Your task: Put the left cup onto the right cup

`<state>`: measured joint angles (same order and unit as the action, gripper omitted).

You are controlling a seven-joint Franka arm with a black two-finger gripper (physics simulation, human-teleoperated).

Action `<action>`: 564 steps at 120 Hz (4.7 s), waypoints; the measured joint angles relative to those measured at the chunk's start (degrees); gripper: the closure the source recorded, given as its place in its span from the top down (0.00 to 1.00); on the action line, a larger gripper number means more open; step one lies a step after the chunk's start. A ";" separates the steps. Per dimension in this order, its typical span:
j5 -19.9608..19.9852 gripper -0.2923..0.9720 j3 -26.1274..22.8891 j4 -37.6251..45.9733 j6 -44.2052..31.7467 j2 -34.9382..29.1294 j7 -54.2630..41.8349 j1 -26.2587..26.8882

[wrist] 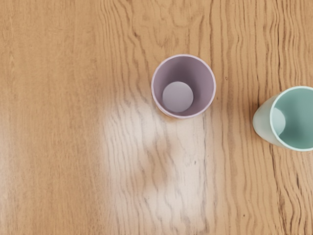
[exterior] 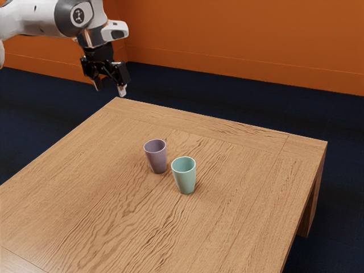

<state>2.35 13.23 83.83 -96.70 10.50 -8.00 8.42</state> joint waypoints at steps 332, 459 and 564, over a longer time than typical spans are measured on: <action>10.44 0.40 0.03 -4.09 -22.36 29.34 -7.66 -2.62; 10.84 0.15 -0.94 1.42 -21.78 21.28 -6.84 -2.63; 7.84 0.15 -1.96 11.99 -13.93 1.74 -1.74 4.29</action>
<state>10.19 11.27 95.83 -110.63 12.24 -9.74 12.71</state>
